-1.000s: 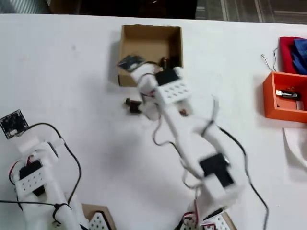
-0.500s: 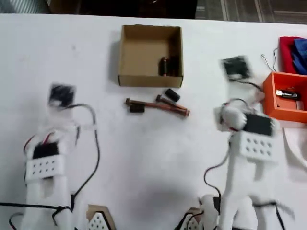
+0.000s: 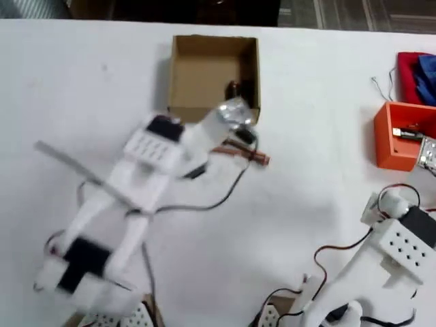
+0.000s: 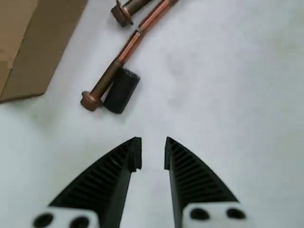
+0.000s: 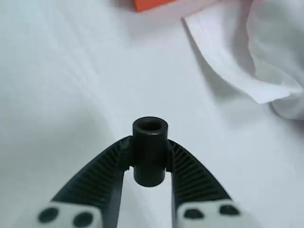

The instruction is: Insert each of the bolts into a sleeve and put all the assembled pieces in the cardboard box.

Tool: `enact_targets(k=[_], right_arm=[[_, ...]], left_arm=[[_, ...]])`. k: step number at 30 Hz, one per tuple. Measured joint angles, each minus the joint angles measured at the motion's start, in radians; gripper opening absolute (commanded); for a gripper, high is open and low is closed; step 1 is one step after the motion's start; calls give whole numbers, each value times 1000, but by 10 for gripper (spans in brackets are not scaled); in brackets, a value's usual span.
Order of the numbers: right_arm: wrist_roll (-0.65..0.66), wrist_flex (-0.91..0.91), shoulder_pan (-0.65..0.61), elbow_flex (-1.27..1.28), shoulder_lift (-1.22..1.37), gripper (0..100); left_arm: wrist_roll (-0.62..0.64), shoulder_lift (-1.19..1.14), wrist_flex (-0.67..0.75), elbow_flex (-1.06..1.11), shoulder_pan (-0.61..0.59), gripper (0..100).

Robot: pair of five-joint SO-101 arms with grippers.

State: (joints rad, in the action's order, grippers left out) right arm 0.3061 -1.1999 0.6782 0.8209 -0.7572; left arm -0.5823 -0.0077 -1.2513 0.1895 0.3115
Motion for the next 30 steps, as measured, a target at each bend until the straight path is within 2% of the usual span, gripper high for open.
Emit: enact_targets(k=[7,14,18,30], right_arm=[[40,6,61,26,0,22],[77,6,172,26,0,22],[107,6,210,26,0,22],[120,6,224,26,0,22]], left_arm=[[-2,-308,-149,-448,61,108],[-292,-543,-180,-649,126,108],[-388,-661,-180,-730,157,108],[-419,-913,-112,-1042,166,106]])
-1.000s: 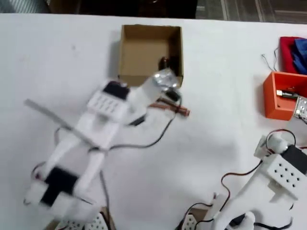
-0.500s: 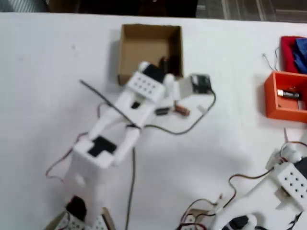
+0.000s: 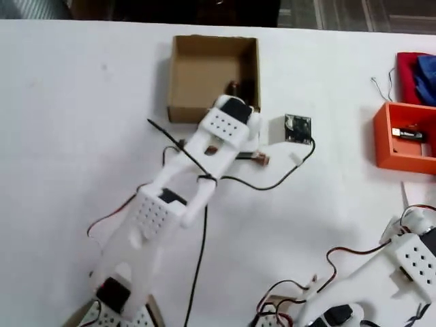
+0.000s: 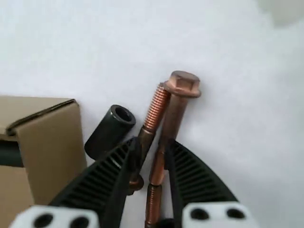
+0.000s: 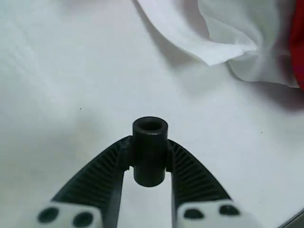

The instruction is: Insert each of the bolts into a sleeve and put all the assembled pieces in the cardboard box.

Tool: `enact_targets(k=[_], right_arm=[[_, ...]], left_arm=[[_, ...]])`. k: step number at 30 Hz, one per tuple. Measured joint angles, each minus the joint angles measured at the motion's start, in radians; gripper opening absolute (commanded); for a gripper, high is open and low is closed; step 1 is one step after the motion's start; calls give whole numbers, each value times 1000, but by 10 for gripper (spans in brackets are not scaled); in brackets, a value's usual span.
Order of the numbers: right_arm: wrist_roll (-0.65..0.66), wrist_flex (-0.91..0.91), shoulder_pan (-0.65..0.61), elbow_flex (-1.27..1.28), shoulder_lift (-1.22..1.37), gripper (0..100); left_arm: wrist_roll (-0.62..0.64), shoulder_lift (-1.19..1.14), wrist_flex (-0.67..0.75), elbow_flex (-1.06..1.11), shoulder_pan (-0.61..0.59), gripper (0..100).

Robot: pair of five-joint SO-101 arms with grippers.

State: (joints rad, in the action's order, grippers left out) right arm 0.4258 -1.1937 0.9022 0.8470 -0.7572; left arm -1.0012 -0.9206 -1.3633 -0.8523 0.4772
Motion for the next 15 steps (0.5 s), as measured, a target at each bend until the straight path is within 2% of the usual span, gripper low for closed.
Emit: enact_targets(k=[15], right_arm=[[0,0,-2,0,0,22]], left_arm=[[0,-18,-117,-32,75,108]])
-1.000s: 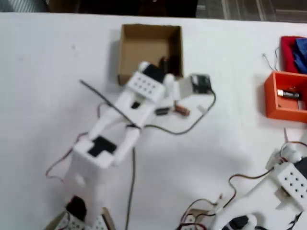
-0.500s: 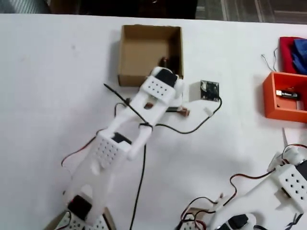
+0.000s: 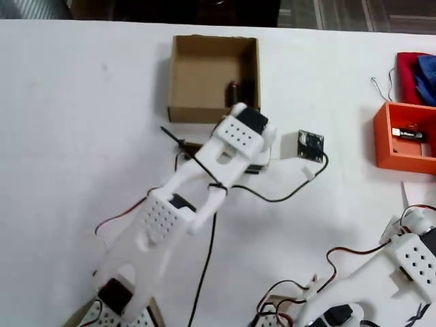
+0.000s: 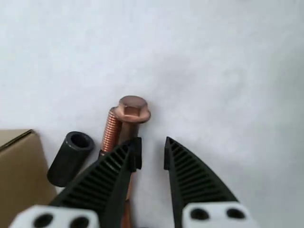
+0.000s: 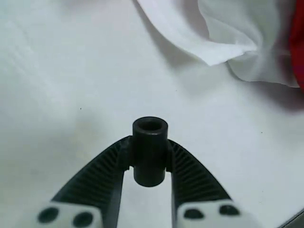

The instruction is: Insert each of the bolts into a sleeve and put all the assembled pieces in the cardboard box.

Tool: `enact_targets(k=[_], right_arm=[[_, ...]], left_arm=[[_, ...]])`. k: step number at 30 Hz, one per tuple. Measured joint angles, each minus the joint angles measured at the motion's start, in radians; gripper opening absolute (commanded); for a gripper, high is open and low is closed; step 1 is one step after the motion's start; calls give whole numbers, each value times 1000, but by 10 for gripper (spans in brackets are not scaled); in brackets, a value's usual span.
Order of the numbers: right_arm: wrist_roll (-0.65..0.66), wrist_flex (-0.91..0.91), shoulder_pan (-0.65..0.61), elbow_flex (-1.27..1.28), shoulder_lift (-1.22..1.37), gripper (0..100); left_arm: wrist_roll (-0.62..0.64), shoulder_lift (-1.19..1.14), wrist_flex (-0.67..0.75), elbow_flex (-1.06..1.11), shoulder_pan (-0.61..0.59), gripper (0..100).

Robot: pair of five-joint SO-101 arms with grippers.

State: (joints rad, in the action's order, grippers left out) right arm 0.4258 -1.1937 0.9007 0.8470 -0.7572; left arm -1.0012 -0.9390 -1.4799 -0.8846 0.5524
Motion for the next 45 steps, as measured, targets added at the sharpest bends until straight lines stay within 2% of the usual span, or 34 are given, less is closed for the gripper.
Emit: enact_targets(k=[13,18,35,37,40,45], right_arm=[[2,0,0,0,0,22],[2,0,0,0,0,22],[2,18,0,0,0,22],[2,18,0,0,0,22],[2,18,0,0,0,22],[2,18,0,0,0,22]], left_arm=[[0,0,31,0,-2,112],[0,0,61,0,-2,181],[0,-89,101,-34,-5,164],[0,-89,101,-35,-5,139],[0,-91,98,-35,-3,24],[0,-97,44,-75,6,23]])
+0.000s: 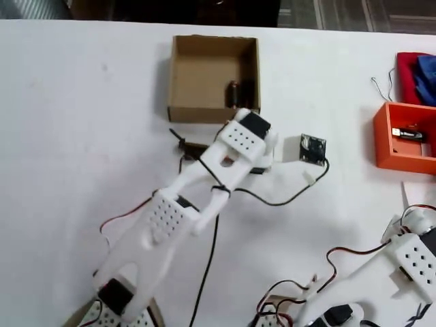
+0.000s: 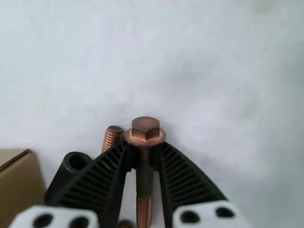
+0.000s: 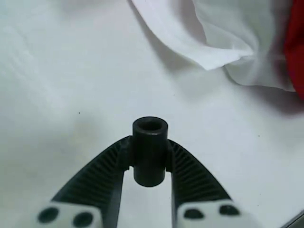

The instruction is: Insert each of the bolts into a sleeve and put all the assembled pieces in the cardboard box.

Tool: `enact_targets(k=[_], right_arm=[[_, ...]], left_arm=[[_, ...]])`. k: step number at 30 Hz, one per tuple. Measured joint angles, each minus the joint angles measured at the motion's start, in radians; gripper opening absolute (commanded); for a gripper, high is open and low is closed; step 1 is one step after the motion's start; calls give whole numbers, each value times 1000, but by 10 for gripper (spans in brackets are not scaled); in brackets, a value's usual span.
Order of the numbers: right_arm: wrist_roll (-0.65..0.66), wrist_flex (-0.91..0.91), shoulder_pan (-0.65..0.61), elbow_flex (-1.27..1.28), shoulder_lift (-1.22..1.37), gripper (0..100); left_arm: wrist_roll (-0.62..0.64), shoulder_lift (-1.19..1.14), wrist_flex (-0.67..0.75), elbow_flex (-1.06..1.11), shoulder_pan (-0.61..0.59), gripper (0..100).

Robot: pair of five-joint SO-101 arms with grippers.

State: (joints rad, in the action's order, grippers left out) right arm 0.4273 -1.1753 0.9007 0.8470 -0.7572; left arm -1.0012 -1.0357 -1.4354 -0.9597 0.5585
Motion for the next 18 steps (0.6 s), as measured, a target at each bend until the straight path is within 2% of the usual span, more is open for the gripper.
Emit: enact_targets(k=[8,13,18], right_arm=[[0,0,0,0,0,22],[0,0,0,0,0,22],[0,0,0,0,0,22]], left_arm=[[29,-5,-166,-247,-3,24],[218,-3,-321,-404,-5,24],[459,49,-334,-391,-87,24]])
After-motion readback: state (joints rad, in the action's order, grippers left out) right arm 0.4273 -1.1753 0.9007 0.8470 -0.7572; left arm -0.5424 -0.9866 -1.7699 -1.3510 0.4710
